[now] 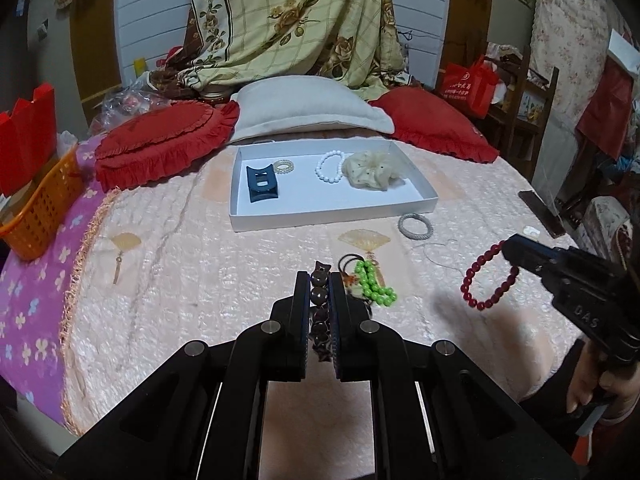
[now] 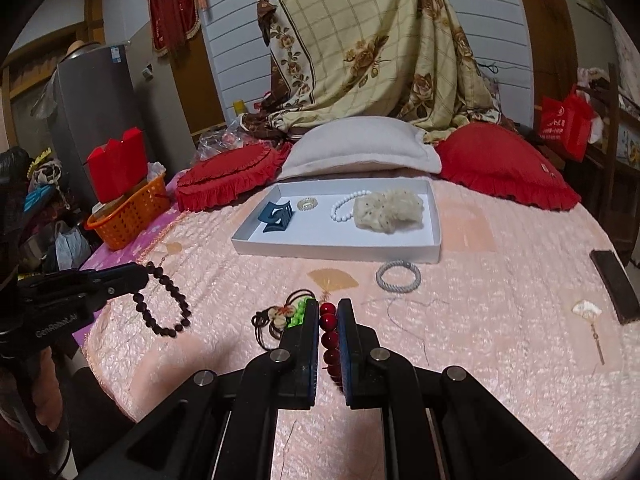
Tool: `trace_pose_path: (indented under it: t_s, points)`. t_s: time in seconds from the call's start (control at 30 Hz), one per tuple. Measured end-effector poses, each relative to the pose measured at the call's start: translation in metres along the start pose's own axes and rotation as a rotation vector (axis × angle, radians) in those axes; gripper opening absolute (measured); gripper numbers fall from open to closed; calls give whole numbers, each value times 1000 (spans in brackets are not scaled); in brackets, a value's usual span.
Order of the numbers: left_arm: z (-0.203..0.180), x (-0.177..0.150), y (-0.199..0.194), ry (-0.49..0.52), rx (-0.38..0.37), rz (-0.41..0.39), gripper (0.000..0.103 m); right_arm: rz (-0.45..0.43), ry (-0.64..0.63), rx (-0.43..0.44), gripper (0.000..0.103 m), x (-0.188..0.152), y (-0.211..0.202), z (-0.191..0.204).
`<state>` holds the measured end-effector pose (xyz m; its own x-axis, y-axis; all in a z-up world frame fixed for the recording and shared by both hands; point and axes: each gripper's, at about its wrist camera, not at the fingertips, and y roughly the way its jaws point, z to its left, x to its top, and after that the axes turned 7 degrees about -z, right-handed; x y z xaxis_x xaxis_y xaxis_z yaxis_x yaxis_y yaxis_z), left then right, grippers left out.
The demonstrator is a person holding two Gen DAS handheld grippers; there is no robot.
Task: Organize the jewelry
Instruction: 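Carry the brown bracelet with left tool while right tool carries red bracelet toward tray, then lower both bracelets into the white tray and open both tools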
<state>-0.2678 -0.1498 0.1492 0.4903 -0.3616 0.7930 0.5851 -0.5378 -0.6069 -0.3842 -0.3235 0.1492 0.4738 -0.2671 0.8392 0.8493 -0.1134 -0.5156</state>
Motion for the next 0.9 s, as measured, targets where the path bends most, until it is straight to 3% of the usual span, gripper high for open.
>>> trace_pose_path:
  t_s: [0.4, 0.73, 0.9]
  points:
    - [19, 46, 54, 8, 15, 13, 8, 9, 19, -12, 9, 54, 57, -20]
    - [41, 94, 128, -59, -1, 69, 8, 54, 13, -14, 9, 95, 120, -27]
    - [50, 105, 172, -67, 31, 110, 7, 91, 24, 15, 9, 104, 160, -20]
